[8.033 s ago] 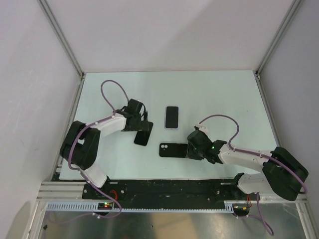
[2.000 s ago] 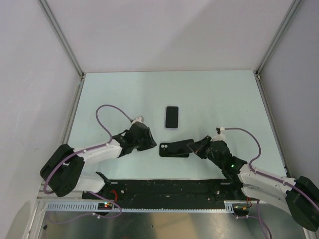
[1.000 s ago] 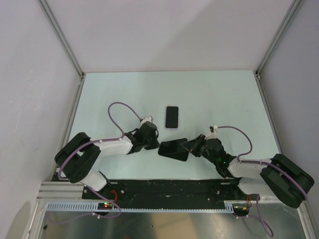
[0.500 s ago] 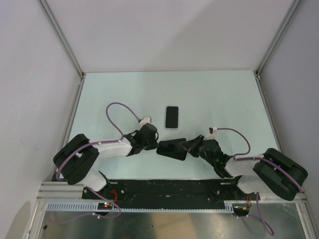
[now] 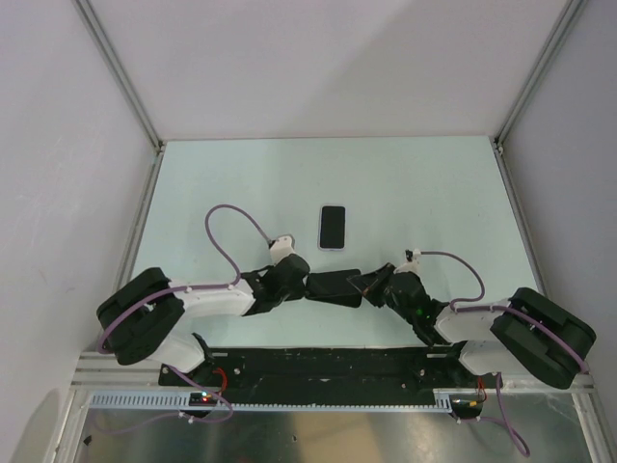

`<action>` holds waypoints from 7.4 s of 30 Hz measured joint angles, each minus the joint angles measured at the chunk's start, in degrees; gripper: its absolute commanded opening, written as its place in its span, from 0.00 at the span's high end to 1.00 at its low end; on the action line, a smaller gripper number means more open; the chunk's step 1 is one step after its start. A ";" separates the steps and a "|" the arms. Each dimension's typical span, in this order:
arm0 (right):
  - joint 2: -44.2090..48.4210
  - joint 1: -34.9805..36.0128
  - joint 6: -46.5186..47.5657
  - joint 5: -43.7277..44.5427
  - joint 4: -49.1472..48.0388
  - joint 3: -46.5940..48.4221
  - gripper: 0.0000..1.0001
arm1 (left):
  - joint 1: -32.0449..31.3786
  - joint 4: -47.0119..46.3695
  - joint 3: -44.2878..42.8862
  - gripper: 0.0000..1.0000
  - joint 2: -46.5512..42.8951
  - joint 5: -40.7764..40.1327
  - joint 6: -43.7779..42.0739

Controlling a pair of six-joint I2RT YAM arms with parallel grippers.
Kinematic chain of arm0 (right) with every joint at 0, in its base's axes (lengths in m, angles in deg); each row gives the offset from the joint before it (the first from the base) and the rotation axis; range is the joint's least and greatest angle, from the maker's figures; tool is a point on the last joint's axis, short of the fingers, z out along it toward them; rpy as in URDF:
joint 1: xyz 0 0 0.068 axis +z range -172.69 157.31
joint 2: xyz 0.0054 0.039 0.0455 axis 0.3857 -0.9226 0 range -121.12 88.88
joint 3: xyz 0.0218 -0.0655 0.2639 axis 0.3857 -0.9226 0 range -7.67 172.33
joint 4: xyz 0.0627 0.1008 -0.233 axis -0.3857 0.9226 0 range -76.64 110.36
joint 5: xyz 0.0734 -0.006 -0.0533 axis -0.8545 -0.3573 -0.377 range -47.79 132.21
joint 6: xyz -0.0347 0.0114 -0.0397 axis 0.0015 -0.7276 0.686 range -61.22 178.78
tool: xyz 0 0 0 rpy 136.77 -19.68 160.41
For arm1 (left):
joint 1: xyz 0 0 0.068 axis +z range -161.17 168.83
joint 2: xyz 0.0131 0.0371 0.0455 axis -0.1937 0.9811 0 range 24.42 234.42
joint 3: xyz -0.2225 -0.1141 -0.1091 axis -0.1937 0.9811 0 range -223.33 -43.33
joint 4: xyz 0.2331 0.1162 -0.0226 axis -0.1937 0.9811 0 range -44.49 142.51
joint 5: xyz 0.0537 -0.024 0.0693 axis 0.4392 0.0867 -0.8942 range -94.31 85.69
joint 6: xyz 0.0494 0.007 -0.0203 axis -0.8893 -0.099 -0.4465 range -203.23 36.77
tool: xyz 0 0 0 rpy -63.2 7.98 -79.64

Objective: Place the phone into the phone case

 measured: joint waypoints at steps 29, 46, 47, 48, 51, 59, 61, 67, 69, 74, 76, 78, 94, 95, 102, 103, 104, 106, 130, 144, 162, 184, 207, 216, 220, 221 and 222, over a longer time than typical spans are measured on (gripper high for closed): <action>-11.54 0.17 4.96 2.84 -9.20 2.60 0.97 | -2.49 10.19 -1.53 0.99 -3.58 3.98 -1.99; -4.55 -1.68 10.58 -2.71 6.97 4.17 0.57 | -1.57 6.95 -3.50 0.99 -7.74 11.23 -2.10; -3.32 -1.73 11.17 -2.91 8.92 4.37 0.57 | -1.36 6.95 -3.50 0.99 -7.85 11.28 -2.12; -2.08 -1.73 11.67 -3.02 10.97 4.57 0.57 | -1.16 6.95 -3.50 0.99 -7.89 11.30 -2.16; 1.09 -1.73 13.00 -3.06 16.94 5.53 0.56 | -0.59 6.97 -3.50 0.99 -7.89 11.41 -2.51; 5.38 -2.08 16.31 -2.64 31.30 9.44 0.56 | 1.25 7.06 -3.50 0.99 -7.85 12.41 -3.82; 5.35 -2.12 16.94 -2.60 33.46 10.45 0.56 | 1.88 7.26 -3.58 0.98 -7.80 12.44 -4.44; 4.17 -2.14 19.37 -2.64 38.99 13.88 0.55 | 2.97 8.11 -4.63 0.93 -7.48 12.63 -6.21; 4.13 -2.23 20.33 -2.64 40.63 14.73 0.54 | 3.02 8.31 -5.22 0.92 -7.15 12.66 -7.04; 4.52 -2.99 22.27 -2.69 44.17 16.61 0.52 | 3.02 8.68 -5.66 0.91 -6.19 13.22 -8.35; 5.44 -3.76 23.12 -2.84 45.48 17.16 0.51 | 3.02 8.87 -5.73 0.91 -5.73 13.81 -8.81; 6.27 -4.55 23.69 -2.95 46.49 17.55 0.49 | 3.02 9.01 -5.95 0.91 -5.29 14.23 -9.09; 7.17 -6.36 25.09 -3.30 51.60 17.77 0.65 | 0.76 9.07 -8.41 0.94 -3.43 16.90 -9.46; 7.17 -6.03 25.07 -3.21 51.58 17.77 0.66 | 0.57 9.05 -8.52 0.94 -3.10 16.92 -9.44; 5.66 -5.11 25.07 -3.04 50.75 18.08 0.75 | -0.15 8.63 -8.74 0.95 -0.55 16.98 -9.42; 5.49 -5.05 25.09 -3.04 50.60 18.18 0.75 | -0.15 8.61 -8.74 0.95 -0.22 16.98 -9.42; 5.22 -5.01 25.07 -3.04 50.49 18.36 0.76 | -0.17 8.61 -8.74 0.95 0.00 16.98 -9.42; 4.57 -4.96 25.07 -3.06 50.29 18.73 0.77 | -0.17 8.52 -8.74 0.95 0.50 16.98 -9.42; 2.82 -4.22 26.27 -0.90 52.33 20.70 0.68 | 0.17 6.40 -10.34 0.75 1.90 17.03 -9.53; 3.30 -2.80 27.45 -0.04 54.86 21.53 0.68 | 0.04 12.31 -7.58 0.65 -7.50 10.69 -11.23; 3.08 -2.62 28.06 -0.02 55.25 21.86 0.69 | -2.05 13.81 -9.46 0.71 -0.68 8.00 -12.11; 2.71 -2.56 28.06 -0.04 55.30 22.16 0.70 | -2.05 13.18 -11.17 0.84 2.78 8.04 -12.09; 4.11 -1.90 28.74 -0.04 57.13 22.49 0.51 | -1.55 11.34 -12.92 1.00 5.84 4.57 -12.57; 7.26 -2.67 31.43 -0.46 57.48 22.49 0.45 | -1.55 11.28 -12.92 0.80 5.51 5.05 -12.92; 6.21 -6.60 33.68 -1.07 56.83 23.58 0.45 | -1.95 11.78 -12.85 0.73 3.34 6.71 -12.48; 5.38 -7.50 34.27 -1.07 56.78 24.50 0.46 | -2.03 11.82 -12.76 0.72 2.19 6.88 -12.50; 4.52 -8.04 34.77 -1.07 56.76 25.57 0.46 | -2.08 11.82 -12.66 0.73 0.85 7.23 -12.48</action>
